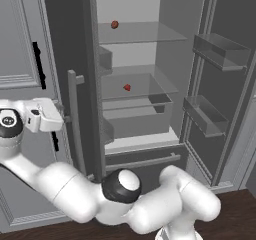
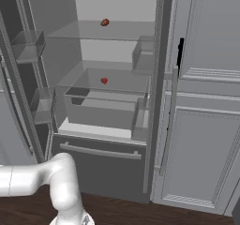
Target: Take the strawberry from the fridge and place it on top of the pancake, located on the dining counter.
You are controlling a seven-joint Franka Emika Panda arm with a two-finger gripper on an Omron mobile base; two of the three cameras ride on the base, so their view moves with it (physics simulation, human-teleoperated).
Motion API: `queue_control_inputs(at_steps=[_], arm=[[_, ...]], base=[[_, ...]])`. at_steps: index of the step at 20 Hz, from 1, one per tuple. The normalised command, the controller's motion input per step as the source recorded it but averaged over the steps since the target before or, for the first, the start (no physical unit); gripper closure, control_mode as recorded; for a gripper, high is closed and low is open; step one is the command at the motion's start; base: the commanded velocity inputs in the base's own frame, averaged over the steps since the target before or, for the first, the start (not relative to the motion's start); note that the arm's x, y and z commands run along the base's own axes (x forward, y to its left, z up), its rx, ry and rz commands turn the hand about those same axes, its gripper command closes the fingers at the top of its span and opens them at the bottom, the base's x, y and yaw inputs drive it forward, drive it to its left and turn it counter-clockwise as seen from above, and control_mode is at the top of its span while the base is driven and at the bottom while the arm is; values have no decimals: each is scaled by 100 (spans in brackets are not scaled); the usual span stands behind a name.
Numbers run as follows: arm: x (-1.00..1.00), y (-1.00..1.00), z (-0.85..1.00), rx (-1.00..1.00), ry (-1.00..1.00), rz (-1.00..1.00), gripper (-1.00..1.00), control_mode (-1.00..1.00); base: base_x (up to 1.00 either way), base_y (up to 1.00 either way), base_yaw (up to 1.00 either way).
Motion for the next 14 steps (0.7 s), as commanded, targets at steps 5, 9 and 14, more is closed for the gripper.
queue_control_inputs(at_steps=[5,9,14], arm=[[-98,-51,-3,15,-11,0,-100,-100],[-100,-89,-15,23,-10,0,-100,-100],[-100,-88,-15,26,-8,5,-100,-100]], base=[[0,0,0],[0,0,0],[0,0,0]])
